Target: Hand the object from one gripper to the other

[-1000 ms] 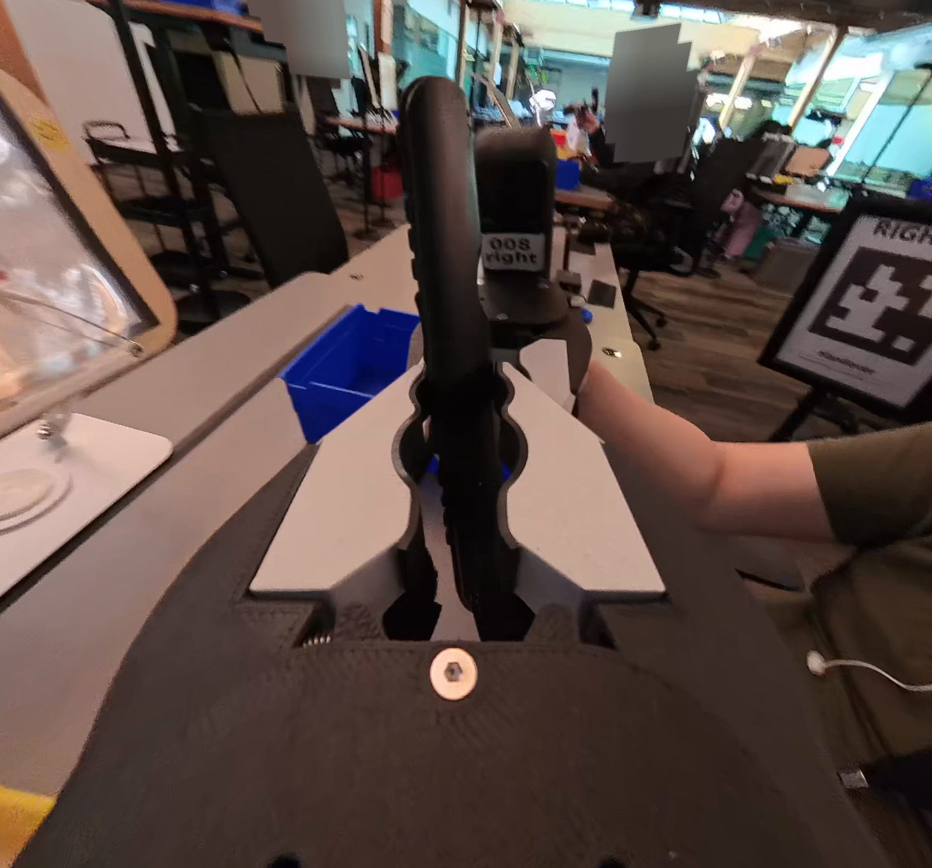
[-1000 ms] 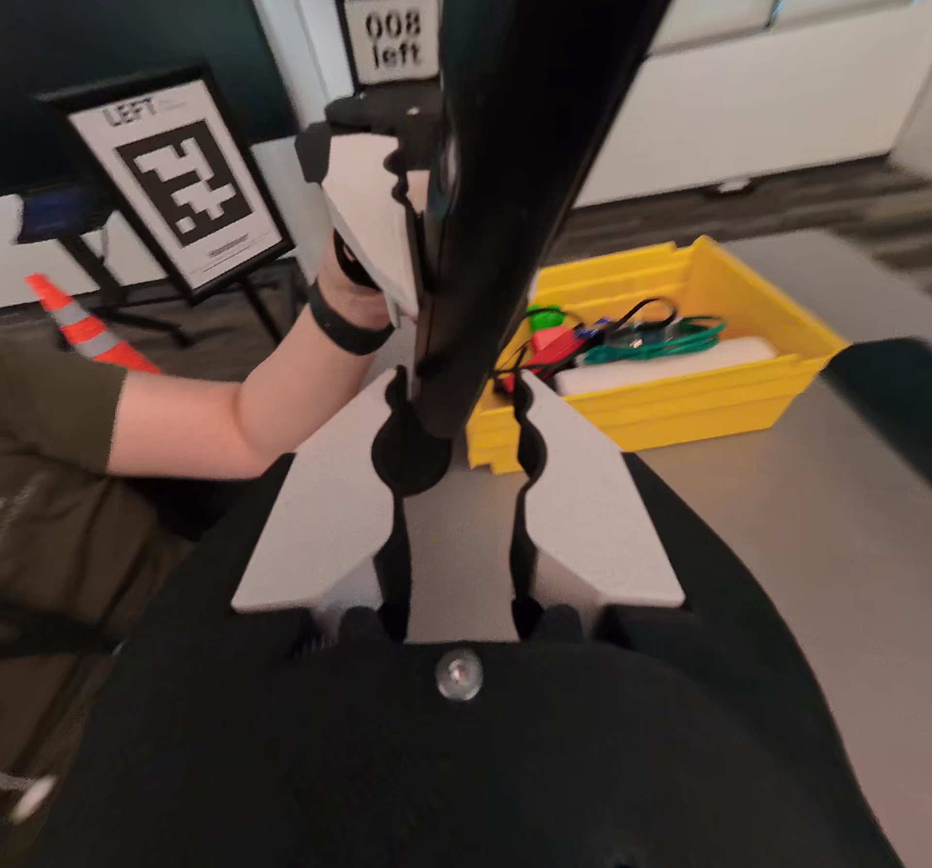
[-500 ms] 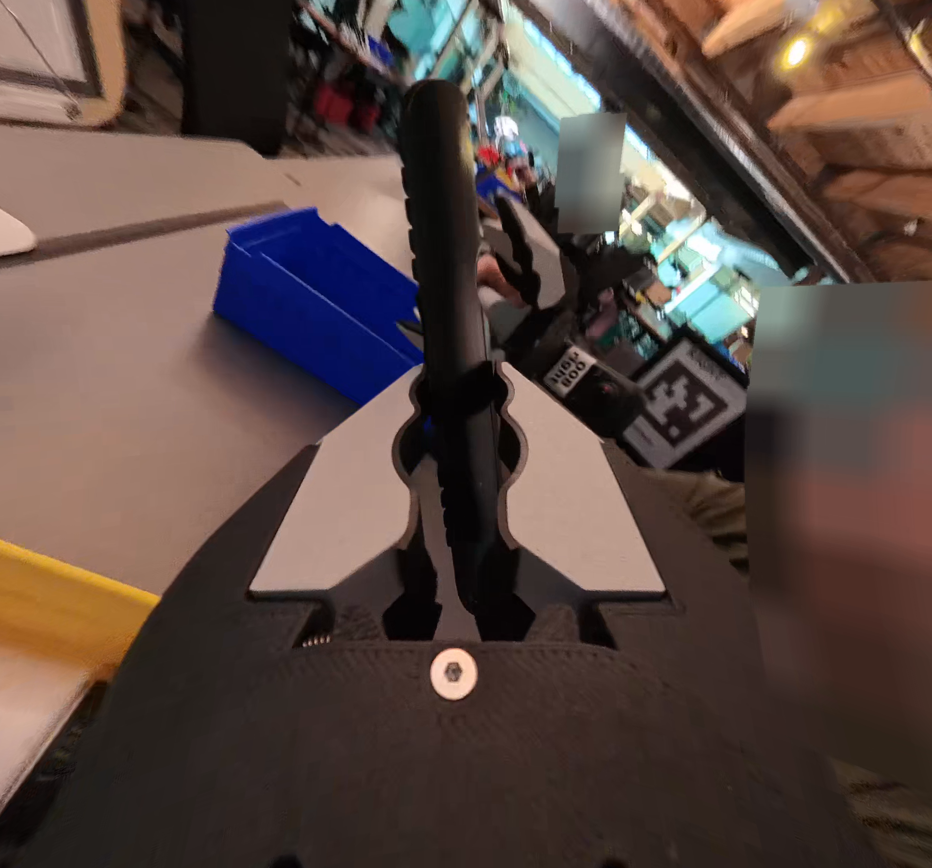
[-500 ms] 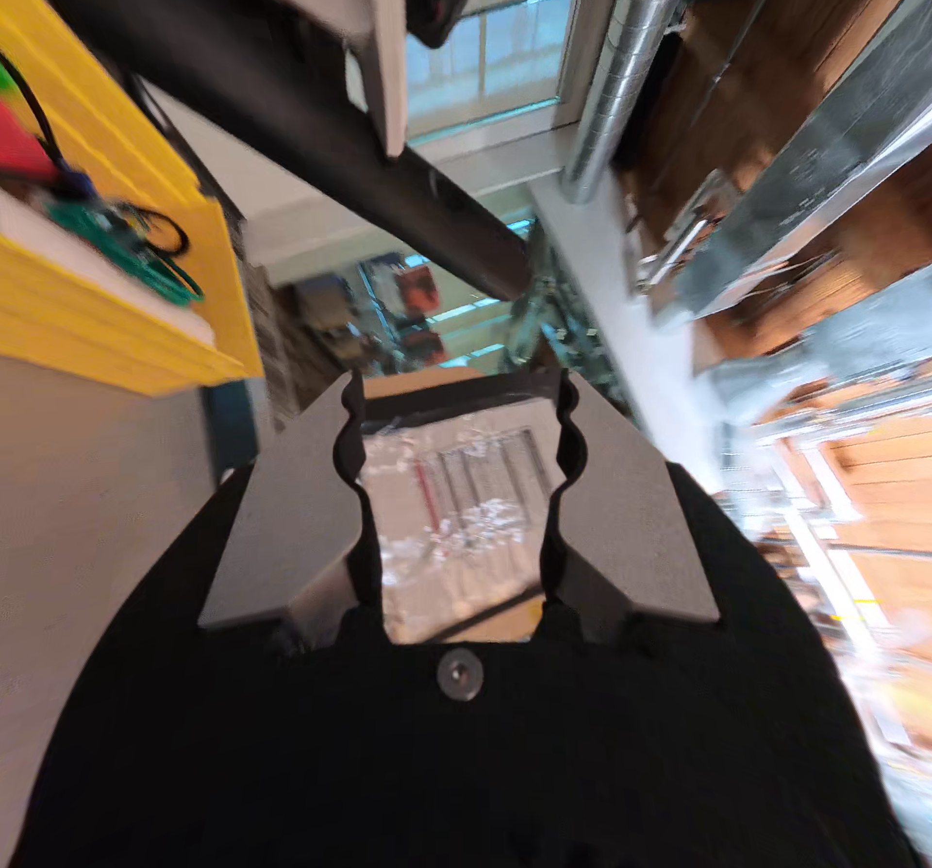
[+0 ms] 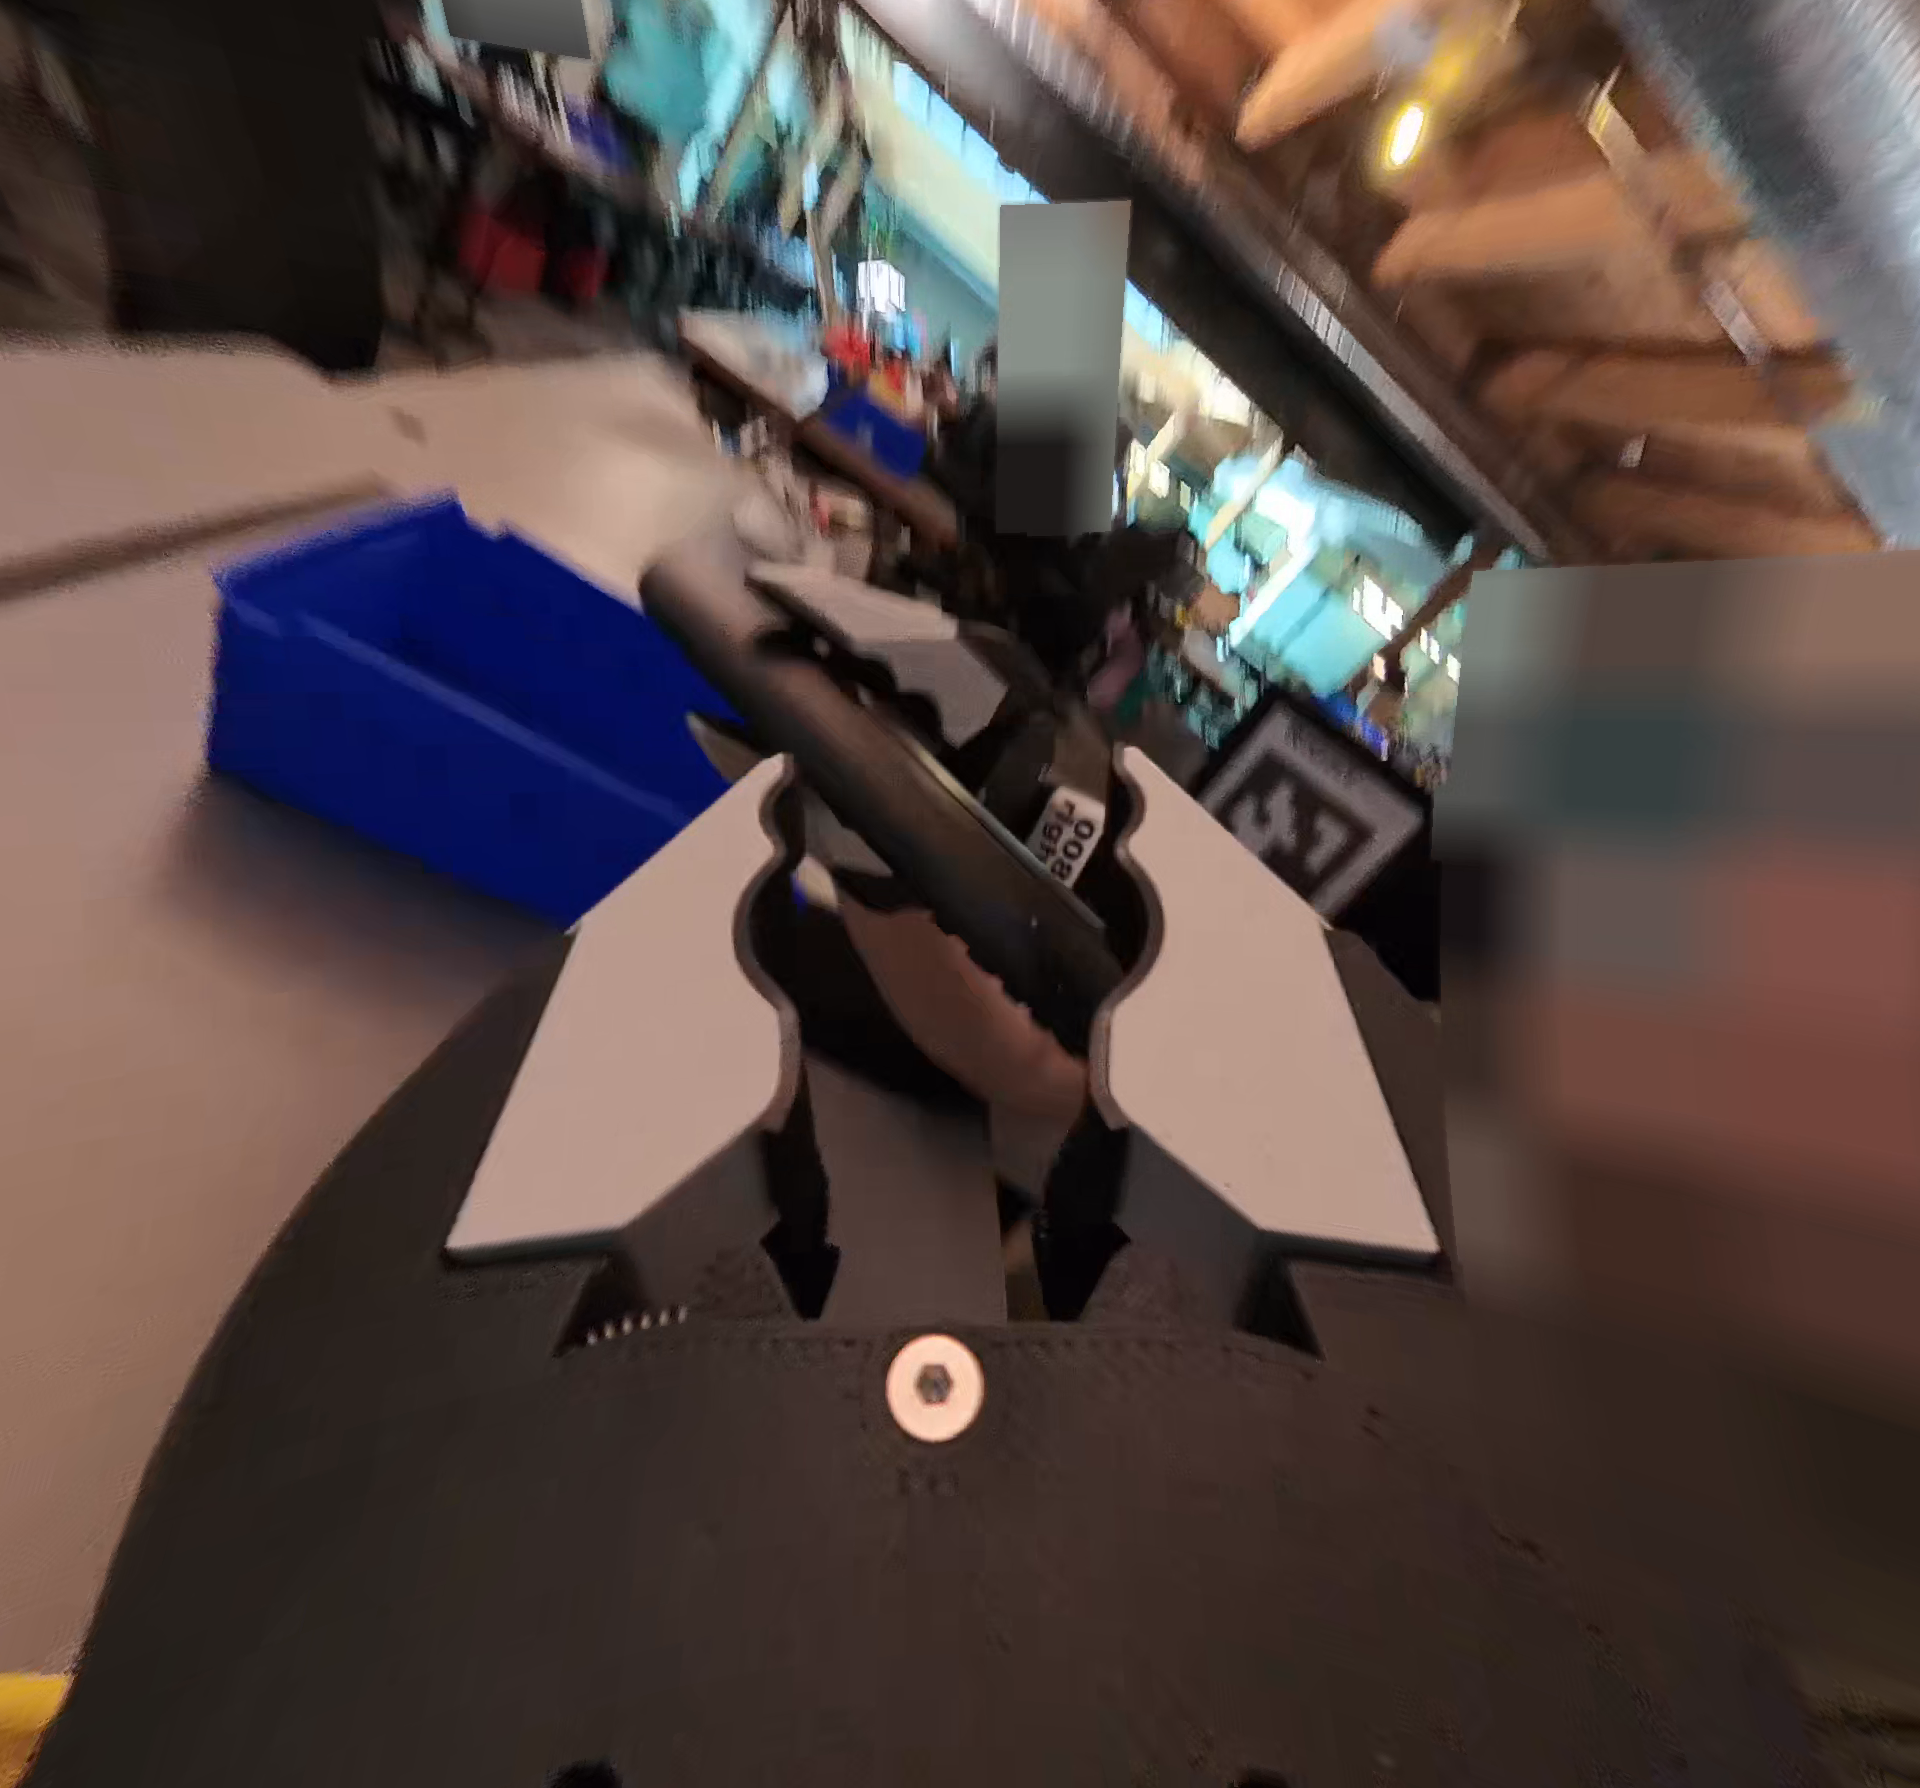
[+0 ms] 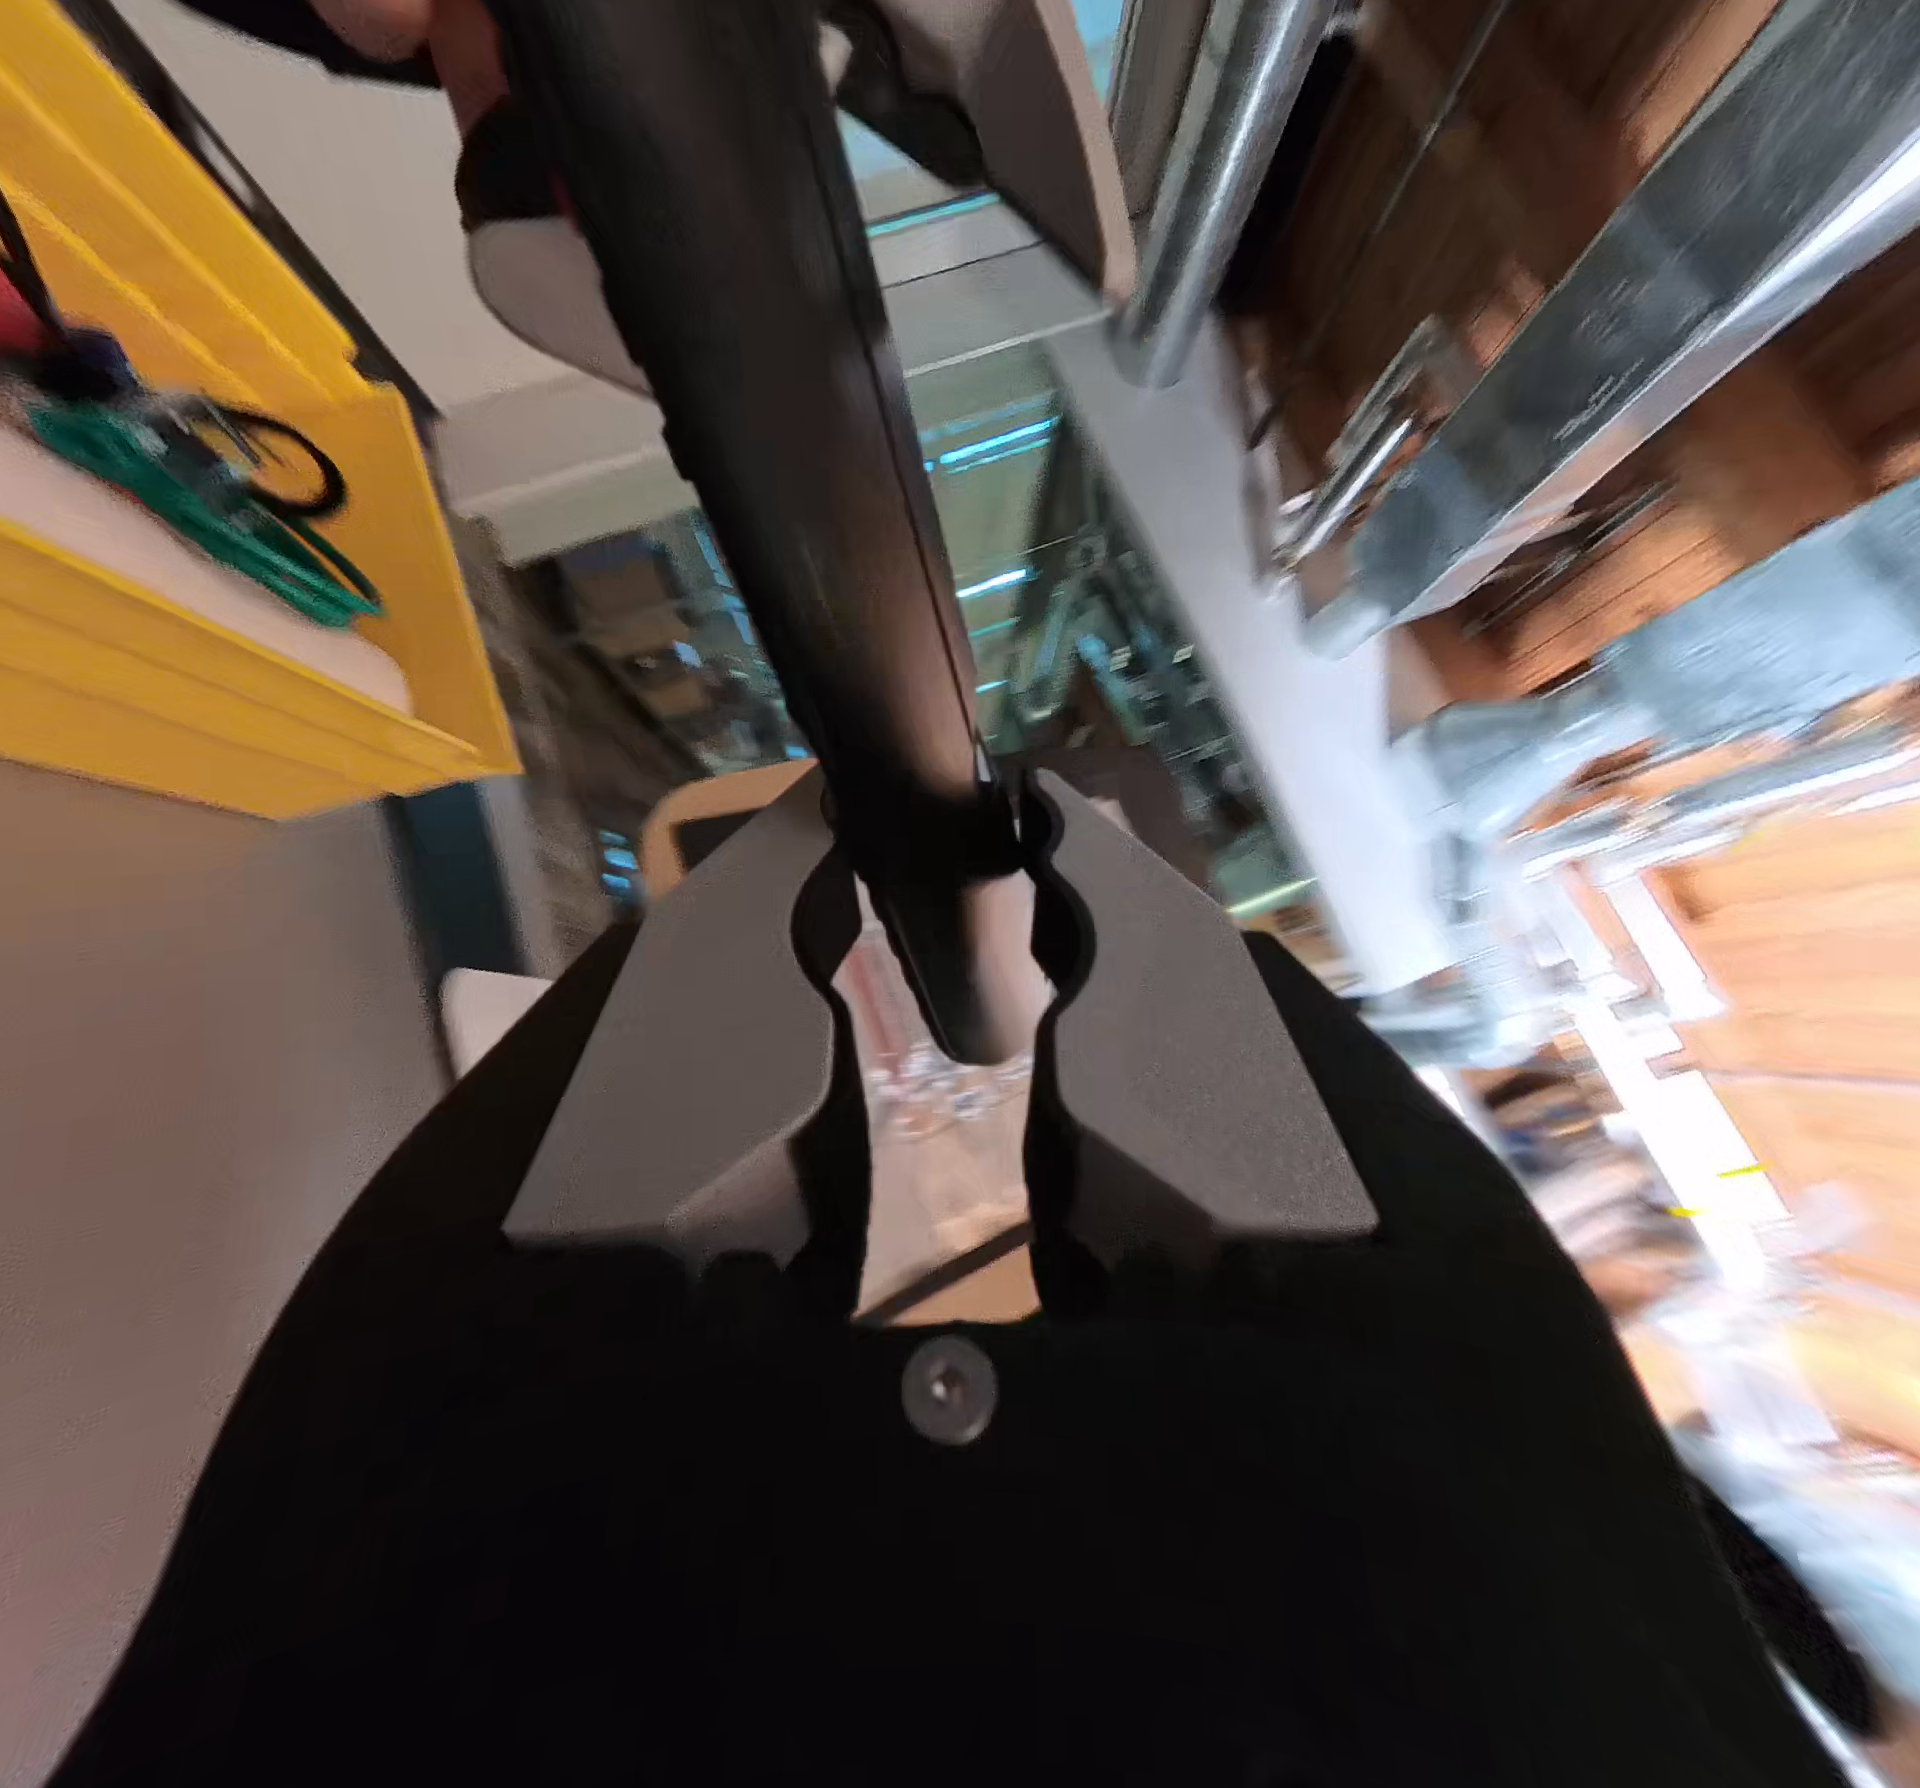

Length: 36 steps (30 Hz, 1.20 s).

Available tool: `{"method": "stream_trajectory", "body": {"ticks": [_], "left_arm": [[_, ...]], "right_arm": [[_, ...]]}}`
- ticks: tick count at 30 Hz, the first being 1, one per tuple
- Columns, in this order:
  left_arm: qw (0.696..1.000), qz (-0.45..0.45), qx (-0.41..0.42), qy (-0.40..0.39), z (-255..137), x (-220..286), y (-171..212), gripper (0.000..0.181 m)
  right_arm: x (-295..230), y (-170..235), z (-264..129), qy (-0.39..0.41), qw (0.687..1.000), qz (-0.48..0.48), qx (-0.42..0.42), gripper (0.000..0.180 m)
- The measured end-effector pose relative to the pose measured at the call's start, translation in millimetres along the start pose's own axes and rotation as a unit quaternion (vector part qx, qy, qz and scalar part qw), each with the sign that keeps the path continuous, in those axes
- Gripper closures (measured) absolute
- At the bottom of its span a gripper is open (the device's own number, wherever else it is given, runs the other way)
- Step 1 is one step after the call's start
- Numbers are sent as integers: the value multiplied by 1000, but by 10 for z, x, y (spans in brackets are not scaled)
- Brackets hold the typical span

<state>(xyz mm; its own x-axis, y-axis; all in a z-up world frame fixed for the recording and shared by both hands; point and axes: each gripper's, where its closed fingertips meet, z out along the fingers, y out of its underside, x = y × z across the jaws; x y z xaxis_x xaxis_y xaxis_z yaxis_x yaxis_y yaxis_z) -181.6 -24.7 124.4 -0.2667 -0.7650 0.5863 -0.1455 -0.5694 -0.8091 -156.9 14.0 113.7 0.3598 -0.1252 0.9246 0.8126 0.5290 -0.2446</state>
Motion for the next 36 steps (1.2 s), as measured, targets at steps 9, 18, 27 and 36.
{"method": "stream_trajectory", "body": {"ticks": [9,18,27,36], "left_arm": [[988,107,89,-70,-419,-80,-295,111],[992,102,42,-63,-20,-274,-125,111],[993,115,20,-26,378,-270,7,117],[923,241,49,-295,-300,-690,-363,159]], "right_arm": [[89,125,-1,-210,762,613,7,156],[-347,156,-231,-402,554,728,-40,157],[-573,-301,-421,-511,521,683,-34,158],[-647,267,-125,-360,725,580,-91,108]]}}
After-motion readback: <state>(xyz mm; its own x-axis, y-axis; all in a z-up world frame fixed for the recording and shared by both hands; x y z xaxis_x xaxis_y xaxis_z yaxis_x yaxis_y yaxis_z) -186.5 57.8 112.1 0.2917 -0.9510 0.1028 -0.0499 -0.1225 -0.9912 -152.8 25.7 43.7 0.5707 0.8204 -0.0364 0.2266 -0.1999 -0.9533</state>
